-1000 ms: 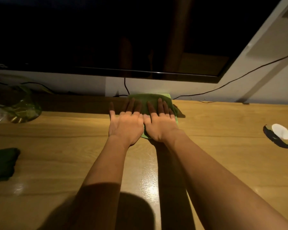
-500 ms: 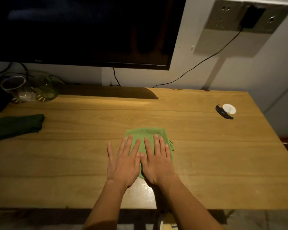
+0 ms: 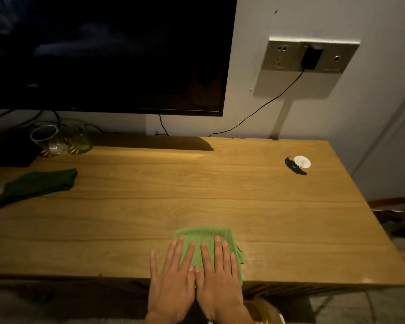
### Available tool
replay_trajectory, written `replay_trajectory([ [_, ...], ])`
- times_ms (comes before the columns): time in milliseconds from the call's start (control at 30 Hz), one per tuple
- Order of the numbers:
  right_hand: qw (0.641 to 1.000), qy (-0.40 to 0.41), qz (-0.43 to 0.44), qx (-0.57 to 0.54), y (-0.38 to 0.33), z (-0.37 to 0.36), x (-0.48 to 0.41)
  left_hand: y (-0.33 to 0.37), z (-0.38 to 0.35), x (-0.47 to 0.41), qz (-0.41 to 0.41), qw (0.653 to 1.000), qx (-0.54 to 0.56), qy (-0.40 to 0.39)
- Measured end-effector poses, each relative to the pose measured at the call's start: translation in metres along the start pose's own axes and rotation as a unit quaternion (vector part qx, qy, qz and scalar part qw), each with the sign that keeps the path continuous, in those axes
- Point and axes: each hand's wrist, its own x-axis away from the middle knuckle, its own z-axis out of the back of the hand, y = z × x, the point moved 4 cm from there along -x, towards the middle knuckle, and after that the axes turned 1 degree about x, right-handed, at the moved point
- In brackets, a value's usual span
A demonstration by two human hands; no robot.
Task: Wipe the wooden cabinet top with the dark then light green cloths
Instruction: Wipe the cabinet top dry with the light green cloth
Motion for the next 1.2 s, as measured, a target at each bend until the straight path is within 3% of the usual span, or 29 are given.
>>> replay_trajectory([
  [100, 1.0, -0.002, -0.001, -0.001, 0.001, 0.008, -0.022, 0.0, 0.002, -0.025, -0.016, 1.0, 0.0, -0.02],
  [300, 1.0, 0.015, -0.001, -0.006, 0.005, 0.037, -0.097, -0.008, 0.003, -0.108, -0.003, 1.0, -0.004, 0.021],
  [600, 0.999, 0.045, 0.001, 0.003, 0.018, 0.102, -0.277, -0.014, 0.029, -0.298, -0.014, 0.999, -0.004, 0.053],
  [767, 0.999, 0.052, -0.001, 0.009, 0.029, 0.137, -0.361, -0.01, 0.049, -0.384, -0.028, 0.996, -0.067, 0.048],
  [833, 0.999, 0.051, -0.002, 0.009, 0.034, 0.144, -0.382, -0.007, 0.047, -0.405, -0.067, 0.991, -0.111, 0.029],
  [933, 0.999, 0.052, 0.001, 0.013, 0.041, 0.149, -0.399, -0.01, 0.038, -0.43, -0.042, 0.995, -0.095, 0.002],
  [1100, 0.998, 0.055, -0.002, 0.015, 0.04, 0.146, -0.395, -0.01, 0.04, -0.426, -0.04, 0.997, -0.071, 0.018],
  [1200, 0.998, 0.068, 0.0, 0.0, 0.039, 0.139, -0.377, -0.003, 0.051, -0.401, -0.059, 0.993, -0.068, 0.073],
])
